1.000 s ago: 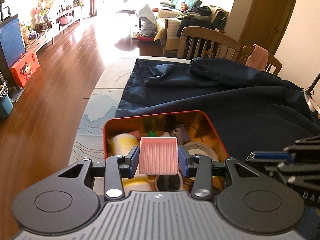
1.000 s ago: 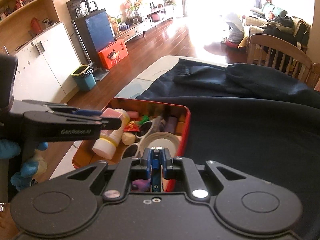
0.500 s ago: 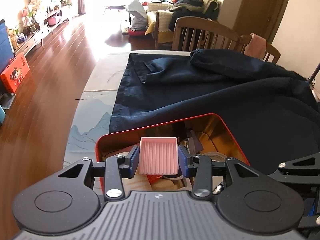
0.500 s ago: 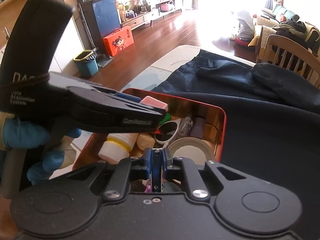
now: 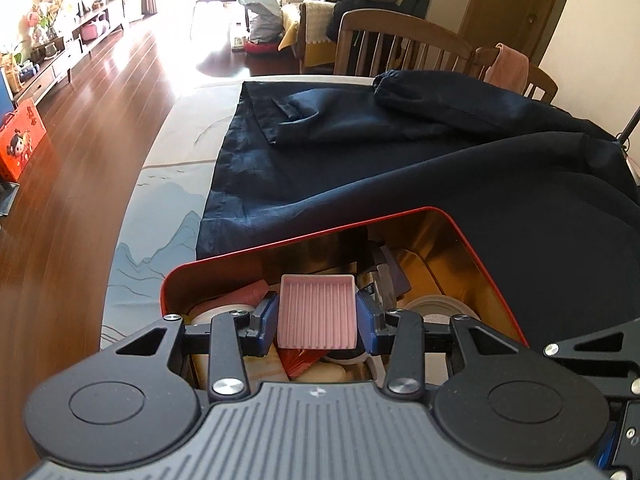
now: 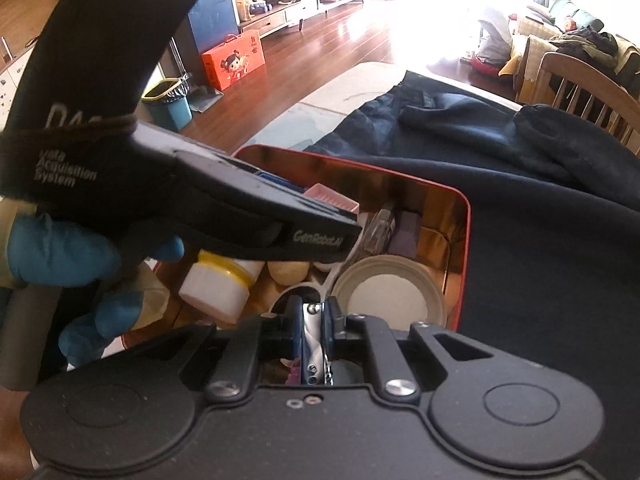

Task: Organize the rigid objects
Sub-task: 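Open the left gripper releasing the soap dish while the right gripper releases the clipper into the box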

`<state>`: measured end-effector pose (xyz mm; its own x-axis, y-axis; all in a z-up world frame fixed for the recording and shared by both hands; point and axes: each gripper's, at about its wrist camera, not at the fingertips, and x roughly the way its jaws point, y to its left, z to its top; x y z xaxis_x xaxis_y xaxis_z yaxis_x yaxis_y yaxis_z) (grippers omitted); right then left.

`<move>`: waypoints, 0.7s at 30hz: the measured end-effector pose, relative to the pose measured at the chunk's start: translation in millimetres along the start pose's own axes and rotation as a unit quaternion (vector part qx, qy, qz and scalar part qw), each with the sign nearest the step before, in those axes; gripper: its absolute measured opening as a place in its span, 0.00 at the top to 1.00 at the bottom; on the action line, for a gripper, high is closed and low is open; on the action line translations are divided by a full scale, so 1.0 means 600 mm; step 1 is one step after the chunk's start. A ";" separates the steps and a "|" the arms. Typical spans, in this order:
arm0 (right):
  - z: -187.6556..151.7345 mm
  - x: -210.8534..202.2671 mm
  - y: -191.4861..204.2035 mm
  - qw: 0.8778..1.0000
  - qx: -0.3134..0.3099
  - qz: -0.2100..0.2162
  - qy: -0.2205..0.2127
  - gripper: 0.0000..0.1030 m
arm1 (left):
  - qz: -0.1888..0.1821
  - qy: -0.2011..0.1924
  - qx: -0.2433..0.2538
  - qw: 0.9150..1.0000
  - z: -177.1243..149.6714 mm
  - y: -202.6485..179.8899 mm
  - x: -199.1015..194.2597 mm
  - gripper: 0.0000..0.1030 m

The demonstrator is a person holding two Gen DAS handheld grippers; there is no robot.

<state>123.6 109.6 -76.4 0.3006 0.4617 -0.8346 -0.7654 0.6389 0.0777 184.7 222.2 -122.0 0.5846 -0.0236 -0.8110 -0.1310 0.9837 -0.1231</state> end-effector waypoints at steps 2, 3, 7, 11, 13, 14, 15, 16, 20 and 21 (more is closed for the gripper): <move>-0.002 0.003 -0.002 1.000 0.007 0.002 0.003 0.86 | 0.000 0.002 0.001 1.000 0.001 -0.001 0.002 0.61; -0.003 0.003 -0.004 1.000 0.010 0.003 0.004 0.84 | 0.000 0.005 0.000 1.000 0.001 -0.001 0.004 0.61; -0.007 0.000 -0.014 1.000 0.025 0.005 0.003 0.80 | 0.004 0.008 -0.005 1.000 0.001 -0.001 0.006 0.61; -0.009 -0.010 -0.025 0.999 0.046 0.012 -0.001 0.77 | 0.015 0.014 -0.010 1.000 0.001 -0.004 0.008 0.60; -0.009 -0.016 -0.028 0.999 0.049 0.016 -0.004 0.75 | 0.014 0.015 -0.015 1.000 0.001 -0.003 0.007 0.57; -0.009 -0.019 -0.029 0.999 0.049 0.017 -0.005 0.74 | 0.013 0.014 -0.018 1.000 0.000 -0.003 0.006 0.55; -0.010 -0.022 -0.030 0.999 0.049 0.016 -0.006 0.72 | 0.010 0.011 -0.022 1.000 -0.001 -0.003 0.002 0.51; -0.011 -0.024 -0.030 0.999 0.049 0.015 -0.008 0.70 | 0.006 0.007 -0.026 1.000 -0.002 -0.002 -0.001 0.47; -0.017 -0.036 -0.034 0.998 0.057 0.014 -0.013 0.65 | 0.003 -0.003 -0.028 1.000 -0.006 -0.006 -0.017 0.42; -0.019 -0.039 -0.035 0.998 0.059 0.015 -0.015 0.64 | 0.003 -0.005 -0.027 1.000 -0.008 -0.007 -0.022 0.42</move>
<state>126.3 78.4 -64.6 0.2963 0.4984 -0.8148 -0.7021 0.6920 0.1680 173.7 217.3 -113.6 0.5920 -0.0147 -0.8058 -0.1774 0.9729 -0.1481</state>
